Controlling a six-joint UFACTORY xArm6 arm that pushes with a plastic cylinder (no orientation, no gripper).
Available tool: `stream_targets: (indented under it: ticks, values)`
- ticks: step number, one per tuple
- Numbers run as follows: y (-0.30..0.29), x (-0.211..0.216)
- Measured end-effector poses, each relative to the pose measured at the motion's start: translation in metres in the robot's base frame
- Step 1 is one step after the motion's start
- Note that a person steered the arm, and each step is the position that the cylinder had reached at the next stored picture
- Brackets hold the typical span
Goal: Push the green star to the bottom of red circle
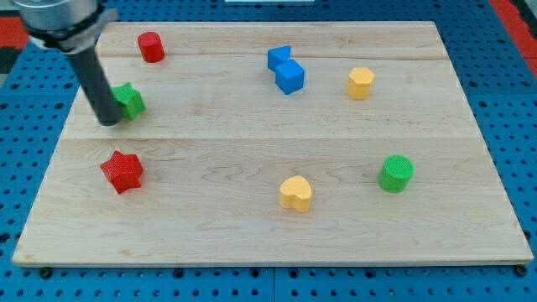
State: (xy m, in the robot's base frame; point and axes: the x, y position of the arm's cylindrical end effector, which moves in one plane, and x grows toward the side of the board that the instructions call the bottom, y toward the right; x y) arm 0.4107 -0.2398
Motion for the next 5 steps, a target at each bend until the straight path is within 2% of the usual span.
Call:
stream_targets:
  ticks: [1,2,3,5]
  values:
    - [-0.009,-0.004]
    - [-0.032,-0.054]
    - [0.047,-0.096]
    - [0.003,-0.094]
